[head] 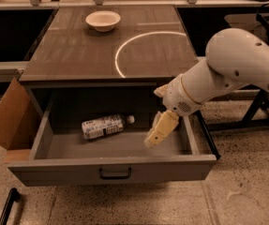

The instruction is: Pick blue plastic bottle from top drawer and place on counter

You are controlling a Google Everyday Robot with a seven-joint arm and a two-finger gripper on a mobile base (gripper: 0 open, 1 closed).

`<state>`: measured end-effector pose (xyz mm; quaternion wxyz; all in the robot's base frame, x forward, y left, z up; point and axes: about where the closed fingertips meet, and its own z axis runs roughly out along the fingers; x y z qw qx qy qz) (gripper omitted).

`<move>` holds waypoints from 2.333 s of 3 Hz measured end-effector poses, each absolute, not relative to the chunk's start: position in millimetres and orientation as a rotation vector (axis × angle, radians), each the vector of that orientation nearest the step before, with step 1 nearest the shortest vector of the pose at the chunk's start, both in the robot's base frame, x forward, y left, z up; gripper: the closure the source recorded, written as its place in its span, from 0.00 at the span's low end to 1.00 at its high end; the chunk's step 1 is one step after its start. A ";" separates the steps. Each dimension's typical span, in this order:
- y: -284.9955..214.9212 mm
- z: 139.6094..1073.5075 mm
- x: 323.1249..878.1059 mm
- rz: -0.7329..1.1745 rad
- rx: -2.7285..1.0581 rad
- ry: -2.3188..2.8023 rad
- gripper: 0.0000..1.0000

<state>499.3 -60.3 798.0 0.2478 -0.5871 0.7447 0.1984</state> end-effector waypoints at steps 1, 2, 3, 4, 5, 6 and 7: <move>-31.8 766.1 516.5 0.642 -1.576 2.010 0.00; -31.7 765.9 516.6 0.642 -1.576 2.010 0.00; -18.0 748.1 529.9 0.650 -1.575 2.013 0.00; 1.2 727.5 547.9 0.637 -1.571 2.024 0.00; 27.5 703.1 568.4 0.613 -1.568 2.023 0.00; 43.3 688.9 579.8 0.596 -1.554 2.014 0.00; 61.0 666.9 590.4 0.588 -1.553 2.016 0.00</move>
Offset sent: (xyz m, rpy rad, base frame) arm 0.0148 0.0255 -0.0249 0.0570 0.0291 0.0122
